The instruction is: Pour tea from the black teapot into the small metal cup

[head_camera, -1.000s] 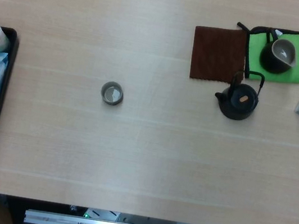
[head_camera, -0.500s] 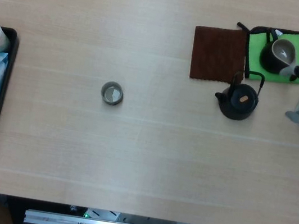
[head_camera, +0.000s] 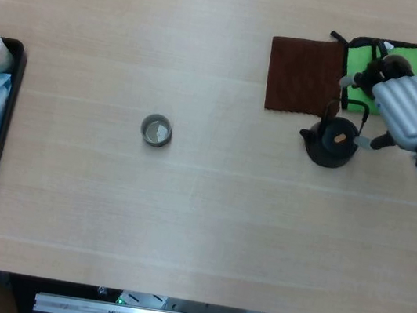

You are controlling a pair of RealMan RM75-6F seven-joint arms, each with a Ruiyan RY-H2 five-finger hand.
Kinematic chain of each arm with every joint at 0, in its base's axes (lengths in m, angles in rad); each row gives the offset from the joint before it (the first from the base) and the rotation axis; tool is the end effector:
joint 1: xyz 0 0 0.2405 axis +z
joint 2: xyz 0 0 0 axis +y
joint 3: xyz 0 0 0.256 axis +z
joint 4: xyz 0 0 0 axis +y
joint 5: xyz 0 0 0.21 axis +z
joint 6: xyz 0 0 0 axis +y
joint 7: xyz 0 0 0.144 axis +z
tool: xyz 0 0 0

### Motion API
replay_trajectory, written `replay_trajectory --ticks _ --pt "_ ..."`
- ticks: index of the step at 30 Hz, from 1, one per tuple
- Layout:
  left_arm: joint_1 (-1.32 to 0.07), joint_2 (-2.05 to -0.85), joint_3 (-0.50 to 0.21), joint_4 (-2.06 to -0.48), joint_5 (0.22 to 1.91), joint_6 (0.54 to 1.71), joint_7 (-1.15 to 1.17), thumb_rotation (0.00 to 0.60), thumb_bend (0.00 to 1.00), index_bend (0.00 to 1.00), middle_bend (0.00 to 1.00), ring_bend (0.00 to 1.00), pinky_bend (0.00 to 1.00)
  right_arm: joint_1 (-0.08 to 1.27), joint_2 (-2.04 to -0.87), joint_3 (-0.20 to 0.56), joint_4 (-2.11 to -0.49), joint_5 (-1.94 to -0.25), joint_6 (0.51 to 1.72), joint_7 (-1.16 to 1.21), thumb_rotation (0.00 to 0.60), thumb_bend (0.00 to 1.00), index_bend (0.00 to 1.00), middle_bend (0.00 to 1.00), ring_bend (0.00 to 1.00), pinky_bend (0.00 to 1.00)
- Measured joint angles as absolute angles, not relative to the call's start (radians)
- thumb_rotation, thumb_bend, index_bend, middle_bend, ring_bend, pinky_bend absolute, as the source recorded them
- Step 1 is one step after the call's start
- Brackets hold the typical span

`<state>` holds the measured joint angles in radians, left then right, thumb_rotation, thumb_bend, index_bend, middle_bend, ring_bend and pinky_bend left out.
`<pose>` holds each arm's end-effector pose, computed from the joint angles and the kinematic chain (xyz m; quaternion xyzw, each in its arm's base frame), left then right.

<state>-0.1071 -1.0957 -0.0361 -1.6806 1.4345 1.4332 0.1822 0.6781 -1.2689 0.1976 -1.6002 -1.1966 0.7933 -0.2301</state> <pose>-0.3076 0.1835 0.1546 -0.6204 -0.3733 -0.3242 0.6088 -0.1807 -0.3445 0.0509 0.7676 -0.3805 0.3213 0.4034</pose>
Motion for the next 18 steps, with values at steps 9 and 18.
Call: replay_trajectory --ticks 9,18 --pt "-0.119 -1.096 -0.037 -1.666 1.409 1.396 0.171 0.6 0.42 0.07 0.11 0.09 0.08 0.78 -1.379 0.195 -1.48 -1.046 0.723 -0.335 0.6 0.01 0.22 0.3 0.11 0.14" --pt "-0.125 -1.089 -0.036 -1.673 1.395 1.381 0.184 0.6 0.42 0.07 0.1 0.09 0.08 0.844 -1.427 0.168 -1.407 -0.934 0.656 -0.365 0.6 0.01 0.22 0.35 0.11 0.14"
